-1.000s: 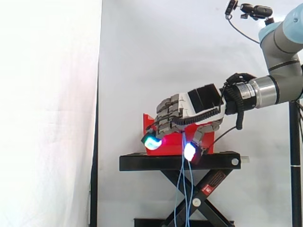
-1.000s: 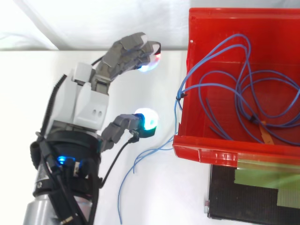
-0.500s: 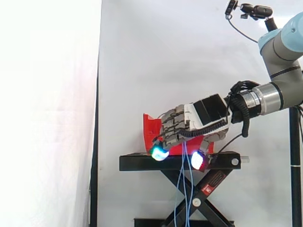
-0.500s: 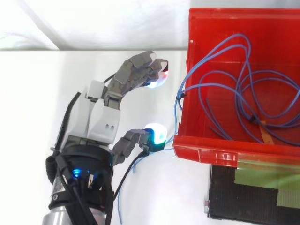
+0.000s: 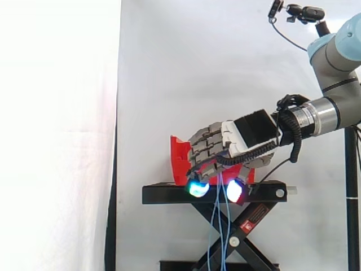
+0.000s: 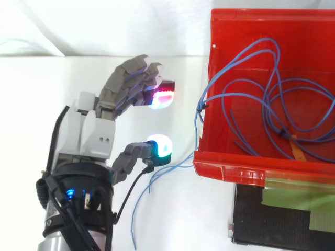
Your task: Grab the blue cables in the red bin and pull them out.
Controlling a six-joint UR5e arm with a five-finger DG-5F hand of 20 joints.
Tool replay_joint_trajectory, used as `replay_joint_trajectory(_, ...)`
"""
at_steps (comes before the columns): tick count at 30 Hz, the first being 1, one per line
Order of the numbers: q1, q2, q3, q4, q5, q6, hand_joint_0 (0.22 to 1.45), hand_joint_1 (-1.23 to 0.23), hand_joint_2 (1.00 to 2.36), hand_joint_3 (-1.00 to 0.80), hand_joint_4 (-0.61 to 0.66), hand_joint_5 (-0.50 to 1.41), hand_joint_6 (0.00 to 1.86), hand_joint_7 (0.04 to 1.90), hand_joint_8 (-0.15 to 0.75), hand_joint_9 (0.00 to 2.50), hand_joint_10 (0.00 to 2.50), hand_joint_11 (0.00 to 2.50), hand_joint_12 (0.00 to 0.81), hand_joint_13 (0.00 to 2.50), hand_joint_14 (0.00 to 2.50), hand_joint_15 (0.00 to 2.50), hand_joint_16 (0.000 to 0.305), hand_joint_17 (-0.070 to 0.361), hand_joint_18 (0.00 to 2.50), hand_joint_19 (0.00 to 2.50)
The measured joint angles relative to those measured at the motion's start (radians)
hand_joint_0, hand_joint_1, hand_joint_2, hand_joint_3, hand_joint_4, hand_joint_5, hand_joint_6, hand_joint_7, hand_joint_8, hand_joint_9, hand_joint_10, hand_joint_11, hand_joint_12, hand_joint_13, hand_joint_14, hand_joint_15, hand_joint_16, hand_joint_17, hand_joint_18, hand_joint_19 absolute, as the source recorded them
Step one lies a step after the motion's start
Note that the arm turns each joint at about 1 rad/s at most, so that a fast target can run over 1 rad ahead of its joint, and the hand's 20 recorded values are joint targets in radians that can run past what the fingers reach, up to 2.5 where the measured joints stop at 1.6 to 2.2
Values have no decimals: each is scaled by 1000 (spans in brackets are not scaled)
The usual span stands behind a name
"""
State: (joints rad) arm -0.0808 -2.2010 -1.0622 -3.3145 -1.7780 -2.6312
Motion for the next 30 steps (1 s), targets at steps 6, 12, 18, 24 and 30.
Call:
replay_joint_trajectory(6, -1, 0, 0, -5, -15, -37, 832, -920, 1000, -1000, 224, 809, 2, 686, 280, 627, 16, 480, 353, 526, 16, 409, 45, 102, 394, 522)
replay_joint_trajectory(12, -4, 0, 0, -6, -29, -75, 832, -922, 1000, -1000, 227, 803, 3, 677, 277, 627, 16, 474, 354, 528, 16, 406, 45, 102, 396, 522)
replay_joint_trajectory(18, -9, 0, -1, 0, -41, -96, 832, -922, 1000, -1000, 223, 802, 4, 668, 275, 628, 16, 480, 354, 529, 16, 406, 45, 102, 399, 525)
replay_joint_trajectory(24, -15, -1, -1, 6, -55, -123, 832, -920, 1000, -1000, 226, 796, 4, 666, 278, 628, 18, 483, 352, 533, 18, 407, 45, 102, 401, 533)
replay_joint_trajectory(30, -21, 0, -17, 27, -67, -136, 830, -917, 1000, -1000, 230, 791, 5, 656, 280, 632, 16, 480, 353, 538, 18, 411, 45, 102, 404, 532)
